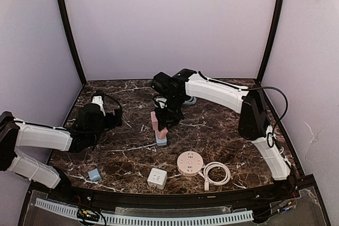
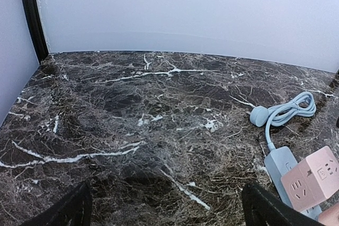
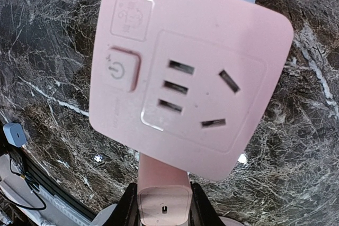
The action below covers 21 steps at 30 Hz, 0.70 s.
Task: Insert the plug
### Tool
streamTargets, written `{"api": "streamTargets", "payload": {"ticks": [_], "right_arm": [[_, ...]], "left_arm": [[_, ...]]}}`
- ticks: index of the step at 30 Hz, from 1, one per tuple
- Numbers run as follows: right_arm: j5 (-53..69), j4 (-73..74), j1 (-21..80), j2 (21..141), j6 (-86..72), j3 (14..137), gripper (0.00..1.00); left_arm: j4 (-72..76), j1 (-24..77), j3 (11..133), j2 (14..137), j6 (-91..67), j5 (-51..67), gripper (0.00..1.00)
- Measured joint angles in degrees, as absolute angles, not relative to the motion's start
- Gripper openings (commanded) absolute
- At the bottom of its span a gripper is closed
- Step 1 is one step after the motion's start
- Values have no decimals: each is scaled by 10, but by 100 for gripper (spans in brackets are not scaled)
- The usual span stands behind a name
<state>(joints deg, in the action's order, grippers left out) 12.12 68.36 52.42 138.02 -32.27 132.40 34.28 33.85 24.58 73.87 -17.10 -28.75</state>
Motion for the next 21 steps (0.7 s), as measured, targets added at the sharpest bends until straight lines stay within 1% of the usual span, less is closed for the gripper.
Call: {"api": "streamTargets", "payload": {"ticks": [13, 21], "right_arm": [[120, 672, 524, 1376, -345, 1308, 0], [86, 678, 531, 1376, -355, 1314, 0]], "left_arm": [[347, 338, 243, 739, -171, -283, 99], [351, 338, 241, 739, -171, -281, 99]]}}
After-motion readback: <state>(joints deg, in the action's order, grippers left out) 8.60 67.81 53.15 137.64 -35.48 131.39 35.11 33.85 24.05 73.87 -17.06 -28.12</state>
